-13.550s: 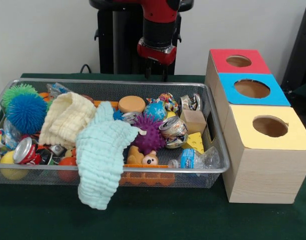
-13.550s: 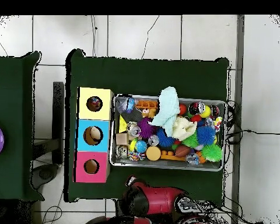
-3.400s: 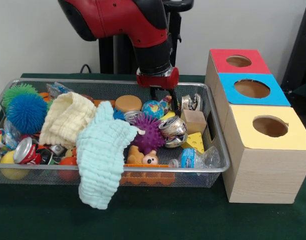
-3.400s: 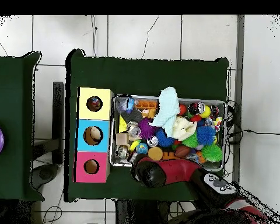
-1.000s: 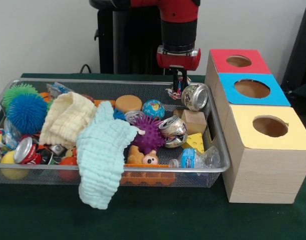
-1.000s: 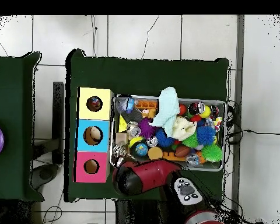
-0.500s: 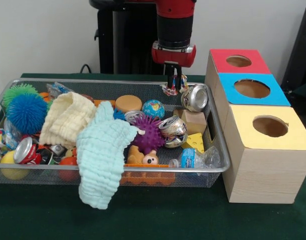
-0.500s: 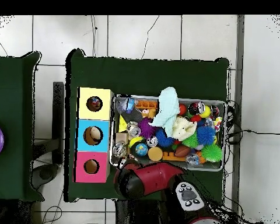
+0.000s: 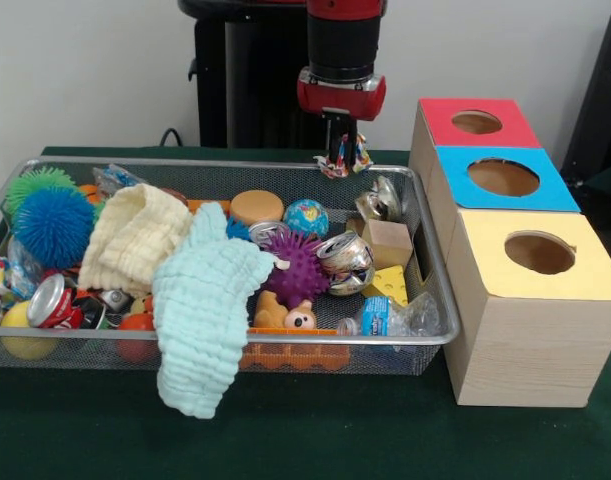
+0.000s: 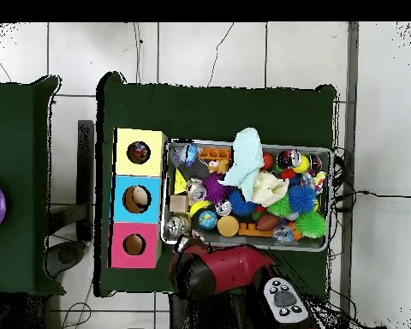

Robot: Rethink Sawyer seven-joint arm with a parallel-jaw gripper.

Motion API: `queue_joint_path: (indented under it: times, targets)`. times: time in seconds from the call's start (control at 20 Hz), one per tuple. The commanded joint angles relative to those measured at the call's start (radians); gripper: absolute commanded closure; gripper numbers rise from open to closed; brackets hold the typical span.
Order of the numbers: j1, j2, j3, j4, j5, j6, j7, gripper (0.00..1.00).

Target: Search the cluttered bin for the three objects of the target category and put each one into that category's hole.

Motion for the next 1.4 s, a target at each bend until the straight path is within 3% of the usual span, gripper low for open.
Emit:
queue_joint_path:
  times: [0.05,0.4,0.75,1.1,1.4]
  targets:
    - [-0.033,-0.019,0.004,0.068,0.040,0.098,0.054,1.00]
    - [-0.012,-0.043,-0.009,0.070,0.062,0.111,0.066,1.00]
    - [-0.016,-0.247,0.005,0.176,0.150,0.218,0.062,1.00]
    - [0.003,-0.285,-0.027,0.205,0.173,0.184,0.095,1.00]
    - [0.023,-0.381,-0.046,0.266,0.219,0.204,0.103,1.00]
